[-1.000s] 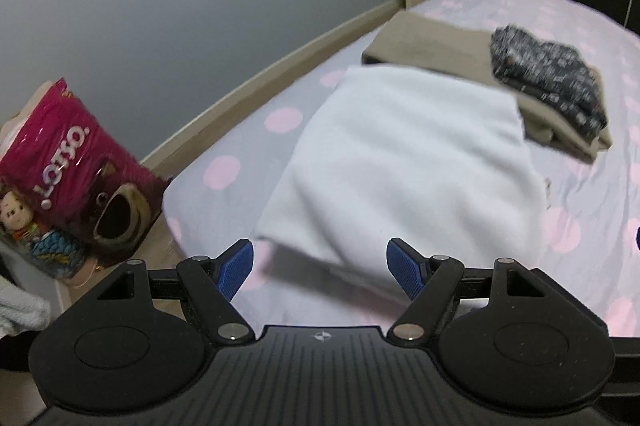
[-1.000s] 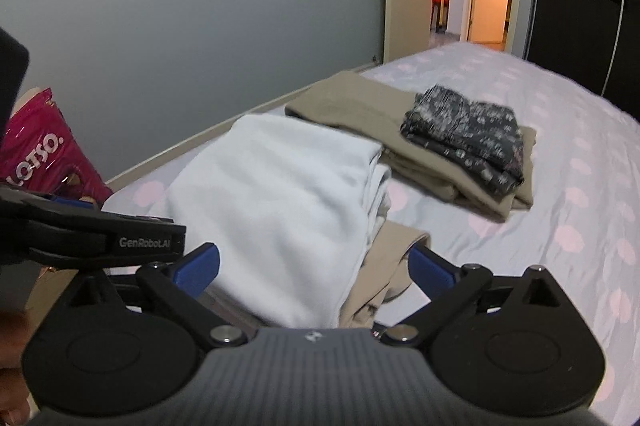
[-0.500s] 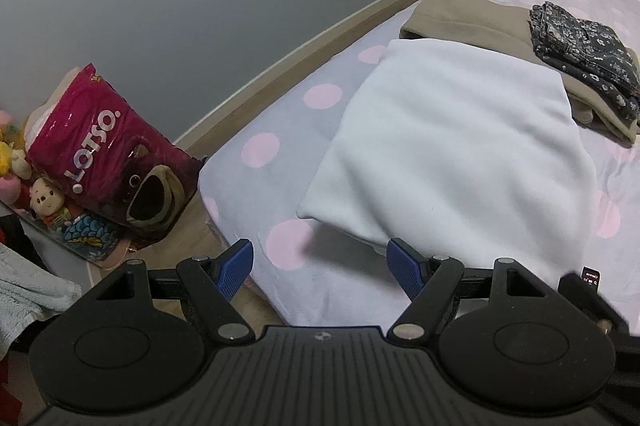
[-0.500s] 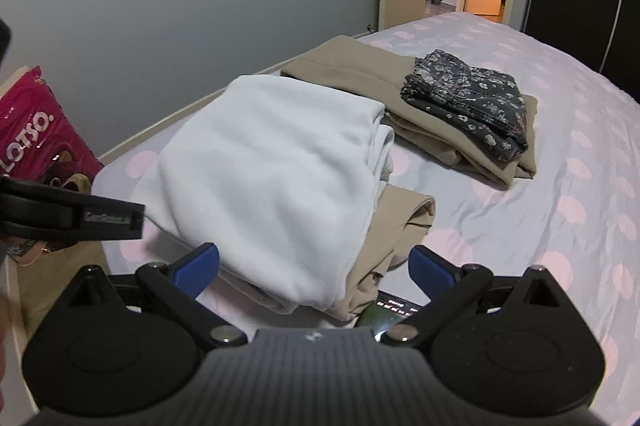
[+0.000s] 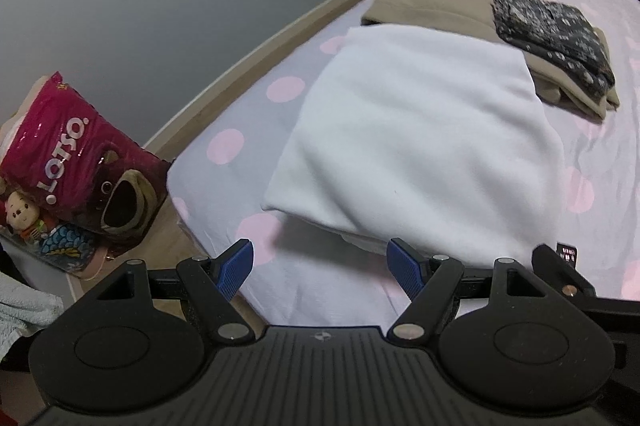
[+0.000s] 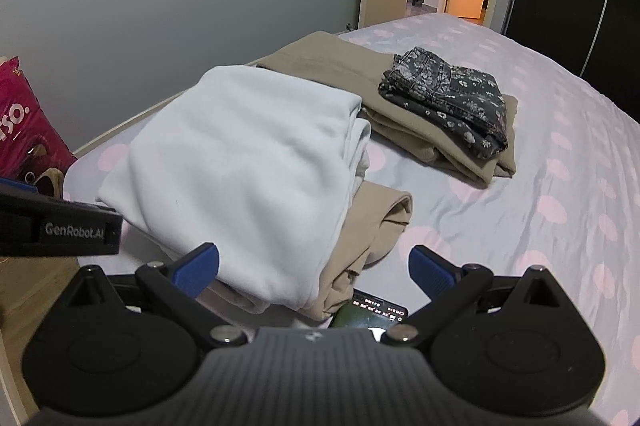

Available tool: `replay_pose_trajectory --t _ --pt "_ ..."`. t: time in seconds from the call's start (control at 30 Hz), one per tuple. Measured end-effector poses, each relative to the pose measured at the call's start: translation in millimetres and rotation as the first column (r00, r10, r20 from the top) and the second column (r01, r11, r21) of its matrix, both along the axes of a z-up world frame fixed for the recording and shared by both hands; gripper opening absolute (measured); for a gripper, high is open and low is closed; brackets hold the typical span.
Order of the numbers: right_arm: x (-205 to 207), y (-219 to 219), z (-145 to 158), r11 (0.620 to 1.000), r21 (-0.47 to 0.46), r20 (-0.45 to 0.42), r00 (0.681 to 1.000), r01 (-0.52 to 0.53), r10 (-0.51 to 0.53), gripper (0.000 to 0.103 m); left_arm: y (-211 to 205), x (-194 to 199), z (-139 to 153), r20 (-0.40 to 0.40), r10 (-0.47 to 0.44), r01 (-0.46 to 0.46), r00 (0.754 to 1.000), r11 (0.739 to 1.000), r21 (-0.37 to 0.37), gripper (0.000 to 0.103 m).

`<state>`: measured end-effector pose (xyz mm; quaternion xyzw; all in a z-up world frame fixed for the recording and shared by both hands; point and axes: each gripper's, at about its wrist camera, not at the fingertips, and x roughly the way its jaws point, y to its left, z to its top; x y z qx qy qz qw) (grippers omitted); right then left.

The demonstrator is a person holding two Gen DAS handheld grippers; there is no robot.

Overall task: Fold clothes
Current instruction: 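Withdraw both tools from the placed sweatshirt bundle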

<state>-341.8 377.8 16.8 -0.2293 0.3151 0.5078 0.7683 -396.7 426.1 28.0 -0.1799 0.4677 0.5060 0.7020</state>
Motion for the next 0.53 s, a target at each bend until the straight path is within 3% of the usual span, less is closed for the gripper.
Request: replay_pose_trajectory --t 0.53 --pt "-2.0 1.1 -2.1 1.0 -0.009 0.002 1.0 -0.009 0.009 0.102 -4.5 2.1 -1.0 -0.01 -0.025 0.025 1.0 1.0 0.006 0.073"
